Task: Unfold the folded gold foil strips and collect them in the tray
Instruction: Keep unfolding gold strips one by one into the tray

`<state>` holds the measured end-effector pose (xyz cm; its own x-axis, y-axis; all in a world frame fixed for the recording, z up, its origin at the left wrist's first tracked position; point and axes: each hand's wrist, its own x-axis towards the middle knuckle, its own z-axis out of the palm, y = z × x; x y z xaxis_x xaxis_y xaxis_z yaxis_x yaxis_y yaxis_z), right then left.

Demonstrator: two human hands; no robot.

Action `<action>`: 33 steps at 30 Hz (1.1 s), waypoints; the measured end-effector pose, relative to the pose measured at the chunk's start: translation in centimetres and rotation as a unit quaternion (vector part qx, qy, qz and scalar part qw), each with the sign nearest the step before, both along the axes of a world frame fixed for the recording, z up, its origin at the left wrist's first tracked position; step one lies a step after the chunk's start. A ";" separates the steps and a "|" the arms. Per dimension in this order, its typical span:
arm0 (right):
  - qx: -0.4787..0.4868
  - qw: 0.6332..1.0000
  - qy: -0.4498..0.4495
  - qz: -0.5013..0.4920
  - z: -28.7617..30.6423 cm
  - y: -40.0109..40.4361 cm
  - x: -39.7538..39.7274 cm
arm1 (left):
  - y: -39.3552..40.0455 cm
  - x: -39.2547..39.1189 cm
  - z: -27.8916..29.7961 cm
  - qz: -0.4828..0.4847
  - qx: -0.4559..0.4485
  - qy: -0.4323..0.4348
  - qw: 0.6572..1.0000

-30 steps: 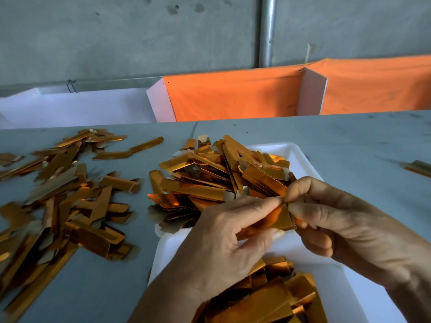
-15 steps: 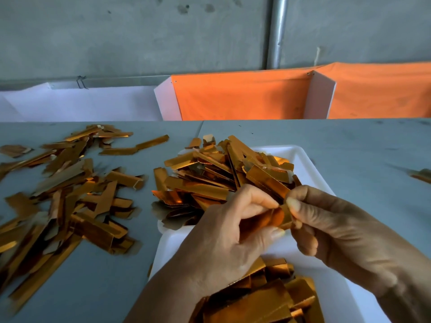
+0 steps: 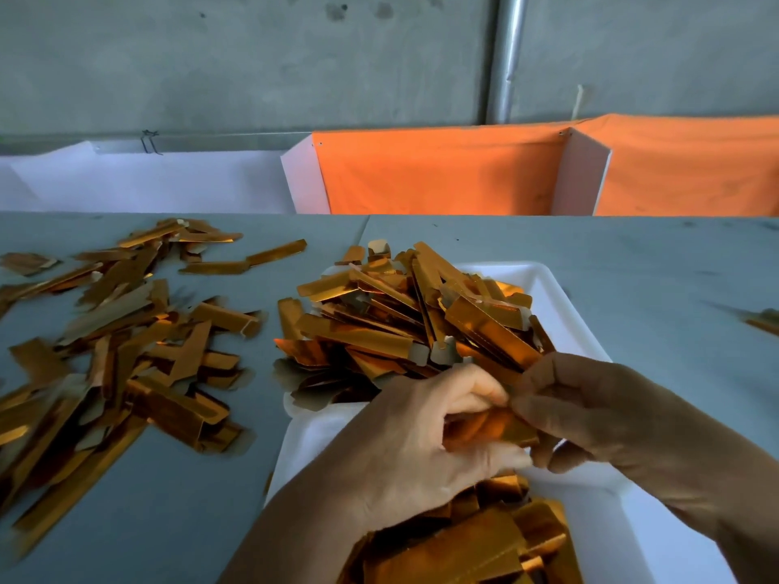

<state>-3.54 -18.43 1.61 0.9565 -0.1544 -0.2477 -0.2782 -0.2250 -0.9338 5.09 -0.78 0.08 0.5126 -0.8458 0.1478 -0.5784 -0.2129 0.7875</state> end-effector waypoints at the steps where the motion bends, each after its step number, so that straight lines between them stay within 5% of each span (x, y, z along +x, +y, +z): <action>1: -0.026 0.999 0.018 0.008 -0.1 -0.3 0.0 | 0.0 0.0 0.0 0.001 -0.001 -0.008 1.000; 6: -0.117 0.988 0.090 0.034 -1.0 -0.7 -0.3 | 0.2 0.7 -0.4 0.191 -0.058 -0.134 0.971; 11: -0.196 0.961 -0.147 -0.131 -0.9 0.6 0.5 | 0.5 1.8 -0.6 0.395 -0.006 -0.210 0.894; 15: -0.289 0.929 -0.205 -0.104 -1.1 2.8 1.5 | 1.0 2.2 -0.7 0.486 0.004 -0.182 0.855; 21: -0.440 0.876 -0.190 0.045 -0.6 6.9 7.8 | 1.1 2.3 -0.7 0.505 -0.030 -0.138 0.851; 27: -0.467 0.883 -0.046 0.036 -2.9 8.1 12.8 | 0.9 2.5 -1.4 0.499 -0.021 -0.137 0.856; 33: -0.493 0.861 -0.123 -0.026 -2.1 6.4 11.7 | 1.0 2.9 -1.4 0.483 -0.040 -0.138 0.864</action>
<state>8.17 -12.01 -0.53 0.9465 -0.2178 0.2383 -0.1327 -0.9354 -0.3277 7.94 0.25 -1.32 0.9091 -0.0241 0.4159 -0.3293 -0.6532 0.6819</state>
